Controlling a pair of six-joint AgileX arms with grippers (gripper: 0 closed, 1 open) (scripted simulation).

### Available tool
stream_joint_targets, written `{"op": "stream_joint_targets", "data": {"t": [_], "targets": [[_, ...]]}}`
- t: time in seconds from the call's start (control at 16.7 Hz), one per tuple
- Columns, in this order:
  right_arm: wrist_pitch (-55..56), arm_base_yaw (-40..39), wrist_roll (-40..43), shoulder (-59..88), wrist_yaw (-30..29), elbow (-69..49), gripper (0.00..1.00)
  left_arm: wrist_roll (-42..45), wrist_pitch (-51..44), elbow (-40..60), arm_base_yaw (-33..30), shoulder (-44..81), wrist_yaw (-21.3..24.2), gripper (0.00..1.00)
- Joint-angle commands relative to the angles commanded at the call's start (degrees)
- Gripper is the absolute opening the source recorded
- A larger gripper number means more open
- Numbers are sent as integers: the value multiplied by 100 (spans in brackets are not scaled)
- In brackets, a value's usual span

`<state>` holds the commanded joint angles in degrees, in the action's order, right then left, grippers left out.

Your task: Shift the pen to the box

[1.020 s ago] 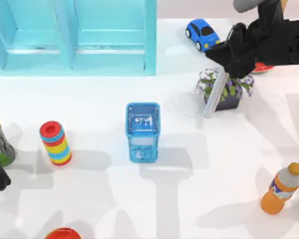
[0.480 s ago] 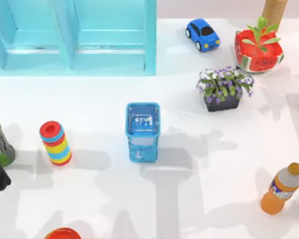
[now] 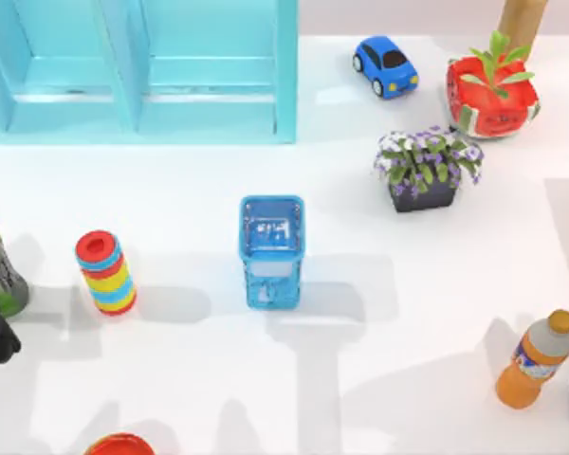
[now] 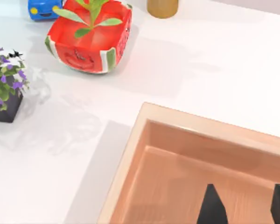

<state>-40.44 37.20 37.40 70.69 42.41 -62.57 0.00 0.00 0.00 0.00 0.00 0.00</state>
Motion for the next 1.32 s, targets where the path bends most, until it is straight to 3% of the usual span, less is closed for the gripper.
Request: {"op": "stream_joint_targets", "data": {"t": [0.48,0.96,1.32], "targets": [[-108,181,169,-144,35,151,0,0,0,0,0,0,0,100],[1501,-229,-310,78,-241,1138,0,0,0,0,0,0,0,100],[1691,-321,-351,130,-292,1302,0,0,0,0,0,0,0,100]]}}
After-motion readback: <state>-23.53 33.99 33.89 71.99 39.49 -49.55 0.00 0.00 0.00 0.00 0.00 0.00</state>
